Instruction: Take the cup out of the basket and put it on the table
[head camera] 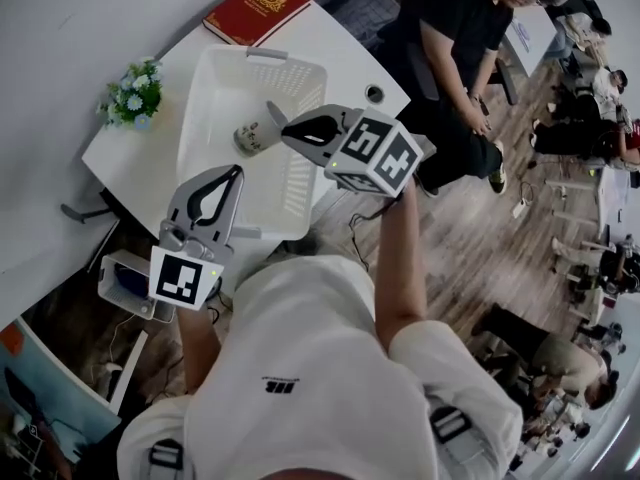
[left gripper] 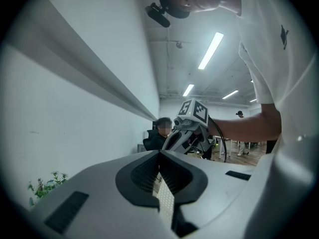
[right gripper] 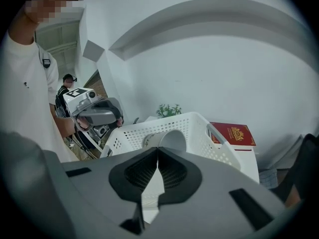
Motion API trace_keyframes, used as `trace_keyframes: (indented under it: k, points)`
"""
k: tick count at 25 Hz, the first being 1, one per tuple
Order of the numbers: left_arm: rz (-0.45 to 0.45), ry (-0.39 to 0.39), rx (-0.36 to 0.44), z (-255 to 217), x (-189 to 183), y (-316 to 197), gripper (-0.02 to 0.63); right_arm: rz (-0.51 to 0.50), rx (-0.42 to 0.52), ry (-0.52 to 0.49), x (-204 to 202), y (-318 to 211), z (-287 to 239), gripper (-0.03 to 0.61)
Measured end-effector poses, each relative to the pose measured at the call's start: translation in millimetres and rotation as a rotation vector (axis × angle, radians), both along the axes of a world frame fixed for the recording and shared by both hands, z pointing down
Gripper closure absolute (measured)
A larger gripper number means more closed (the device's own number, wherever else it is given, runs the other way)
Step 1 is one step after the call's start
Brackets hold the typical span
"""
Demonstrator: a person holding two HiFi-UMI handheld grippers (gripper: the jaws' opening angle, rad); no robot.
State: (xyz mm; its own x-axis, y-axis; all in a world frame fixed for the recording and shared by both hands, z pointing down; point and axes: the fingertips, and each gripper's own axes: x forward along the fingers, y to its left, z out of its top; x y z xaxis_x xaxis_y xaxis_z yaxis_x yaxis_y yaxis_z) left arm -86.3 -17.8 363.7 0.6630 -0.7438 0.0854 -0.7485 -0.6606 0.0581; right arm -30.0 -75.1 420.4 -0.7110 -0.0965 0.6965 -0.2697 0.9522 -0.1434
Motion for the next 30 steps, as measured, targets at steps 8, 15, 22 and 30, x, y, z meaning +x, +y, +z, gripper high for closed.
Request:
trace_keyframes:
  k: [8, 15, 22, 30]
  points:
    - [-0.006, -0.04, 0.01, -6, 17, -5, 0.604, -0.009, 0.009, -0.095, 16, -2, -17, 0.558]
    - [-0.058, -0.077, 0.025, -13, 47, -17, 0.604, -0.041, 0.008, -0.173, 47, -5, -28, 0.558]
    - [-0.069, -0.115, 0.035, -22, 82, -29, 0.604, -0.069, 0.007, -0.23, 81, -10, -38, 0.558]
    - [-0.025, -0.142, 0.031, -24, 115, -38, 0.604, -0.039, 0.004, -0.287, 110, -18, -42, 0.558]
